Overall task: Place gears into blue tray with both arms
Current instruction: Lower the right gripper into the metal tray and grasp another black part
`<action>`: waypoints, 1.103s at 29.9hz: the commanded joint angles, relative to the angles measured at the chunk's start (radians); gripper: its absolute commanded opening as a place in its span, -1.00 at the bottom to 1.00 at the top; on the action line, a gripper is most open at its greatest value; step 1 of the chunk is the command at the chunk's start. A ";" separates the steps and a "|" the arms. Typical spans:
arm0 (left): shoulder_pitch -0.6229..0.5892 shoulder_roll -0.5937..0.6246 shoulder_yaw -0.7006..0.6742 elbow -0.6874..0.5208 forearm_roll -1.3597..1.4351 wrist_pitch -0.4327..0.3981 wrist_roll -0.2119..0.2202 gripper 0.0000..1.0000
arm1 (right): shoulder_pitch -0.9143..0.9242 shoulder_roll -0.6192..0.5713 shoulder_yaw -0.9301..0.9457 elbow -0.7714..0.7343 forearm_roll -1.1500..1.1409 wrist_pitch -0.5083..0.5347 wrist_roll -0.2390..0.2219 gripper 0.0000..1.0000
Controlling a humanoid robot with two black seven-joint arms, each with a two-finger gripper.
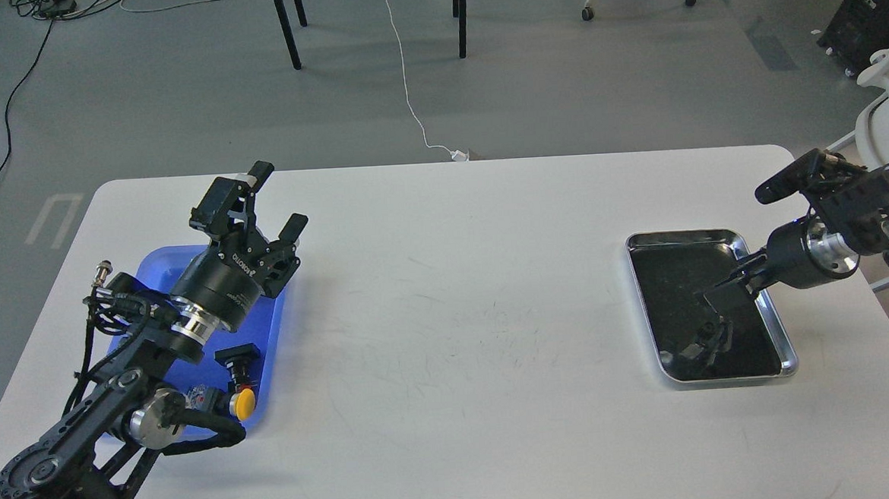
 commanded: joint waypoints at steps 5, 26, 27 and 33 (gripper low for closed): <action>0.020 0.001 0.000 0.000 0.002 0.000 0.003 0.96 | -0.006 0.022 -0.055 0.003 0.001 -0.003 0.000 0.82; 0.020 0.015 -0.004 -0.003 0.002 -0.003 0.003 0.96 | -0.041 0.048 -0.072 -0.002 0.001 -0.030 0.000 0.02; 0.020 0.015 -0.004 -0.003 0.002 -0.003 0.003 0.96 | -0.041 0.045 -0.072 -0.001 0.001 -0.032 0.000 0.00; 0.020 0.016 -0.004 -0.003 0.001 -0.003 0.004 0.96 | -0.041 0.031 -0.078 0.008 0.001 -0.033 0.000 -0.09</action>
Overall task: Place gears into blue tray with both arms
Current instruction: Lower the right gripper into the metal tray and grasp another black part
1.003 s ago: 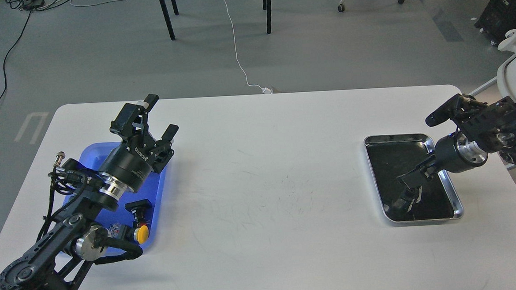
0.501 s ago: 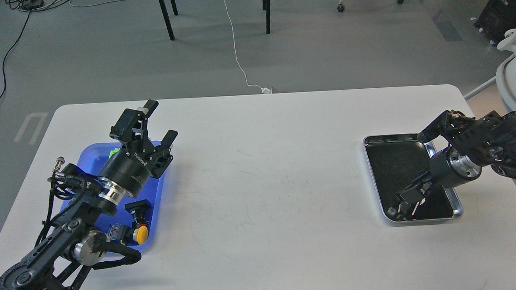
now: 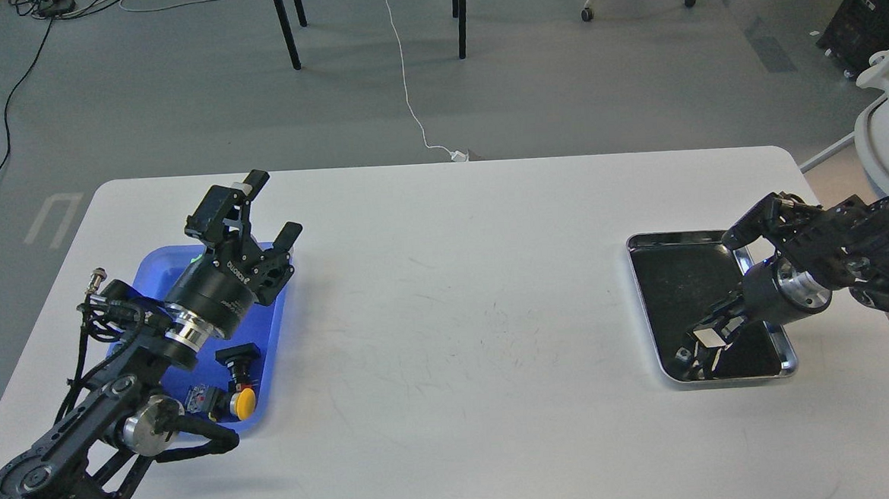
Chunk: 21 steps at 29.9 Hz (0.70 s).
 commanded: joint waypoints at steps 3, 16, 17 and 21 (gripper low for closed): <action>-0.002 0.000 0.000 0.000 -0.001 -0.002 0.010 0.96 | 0.001 -0.022 -0.002 0.008 -0.002 0.001 0.000 -0.08; 0.000 0.000 0.000 0.000 -0.001 -0.003 0.010 0.96 | 0.012 -0.048 -0.002 0.044 -0.002 0.001 0.000 -0.10; 0.000 0.000 0.000 0.000 -0.001 -0.003 0.010 0.96 | 0.013 -0.045 -0.001 0.042 -0.002 -0.001 0.000 -0.10; -0.002 0.000 0.000 0.000 -0.001 -0.003 0.010 0.96 | 0.015 -0.040 -0.001 0.041 -0.002 -0.001 0.000 -0.09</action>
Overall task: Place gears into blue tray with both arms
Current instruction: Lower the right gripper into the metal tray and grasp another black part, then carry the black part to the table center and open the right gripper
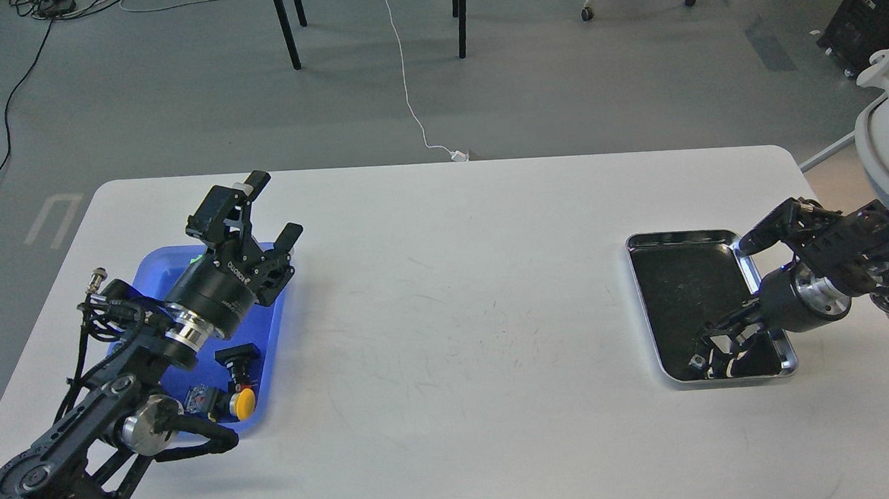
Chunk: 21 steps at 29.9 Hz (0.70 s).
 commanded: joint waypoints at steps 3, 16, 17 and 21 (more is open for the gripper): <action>0.001 0.000 0.000 0.000 0.000 0.000 0.000 0.96 | 0.001 0.007 0.001 -0.002 0.001 -0.001 0.000 -0.10; 0.001 -0.002 0.000 0.000 0.000 0.000 0.000 0.96 | 0.010 0.017 -0.001 -0.001 0.001 -0.001 0.000 -0.59; 0.001 -0.002 0.000 0.000 0.000 0.000 0.000 0.96 | 0.010 0.017 -0.001 -0.001 0.001 -0.001 0.000 -0.63; 0.001 -0.002 0.000 0.000 0.000 0.000 0.000 0.96 | 0.015 0.016 0.001 0.002 0.001 -0.001 0.000 -0.69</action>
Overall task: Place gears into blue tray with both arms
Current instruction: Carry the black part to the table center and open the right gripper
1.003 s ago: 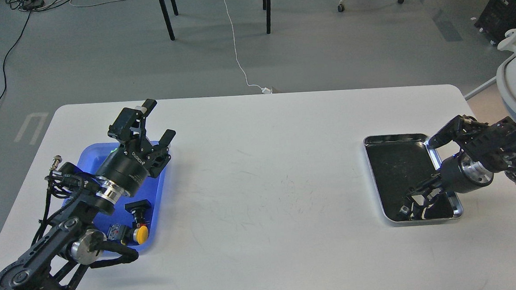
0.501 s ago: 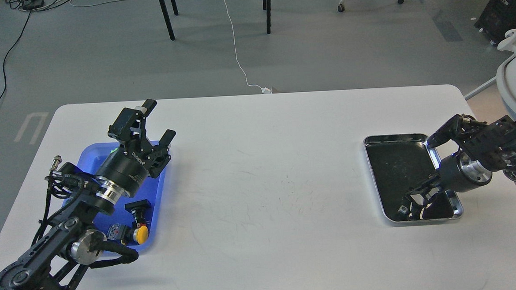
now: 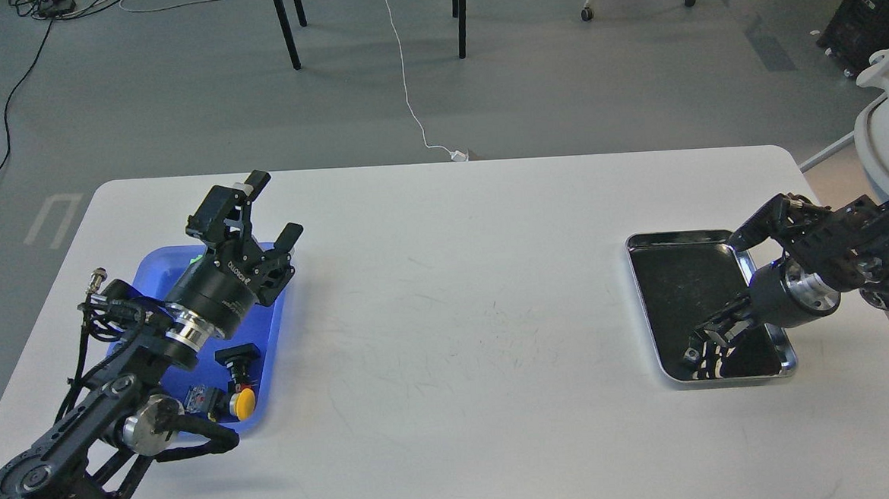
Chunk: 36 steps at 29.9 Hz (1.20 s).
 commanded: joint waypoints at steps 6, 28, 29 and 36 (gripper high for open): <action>-0.001 0.000 -0.001 0.000 0.000 0.000 0.000 0.96 | 0.040 -0.008 0.001 0.024 0.001 0.000 -0.001 -0.68; 0.030 0.052 -0.056 -0.037 -0.003 -0.001 -0.003 0.96 | 0.275 0.409 -0.026 0.066 0.326 -0.007 -0.001 -0.65; 0.034 0.052 -0.063 -0.040 -0.003 -0.001 -0.003 0.96 | 0.271 0.438 -0.042 0.046 0.343 -0.016 -0.001 -0.65; 0.080 0.054 -0.090 -0.058 -0.003 -0.001 -0.002 0.96 | 0.231 0.601 -0.135 -0.012 0.487 -0.121 -0.001 -0.63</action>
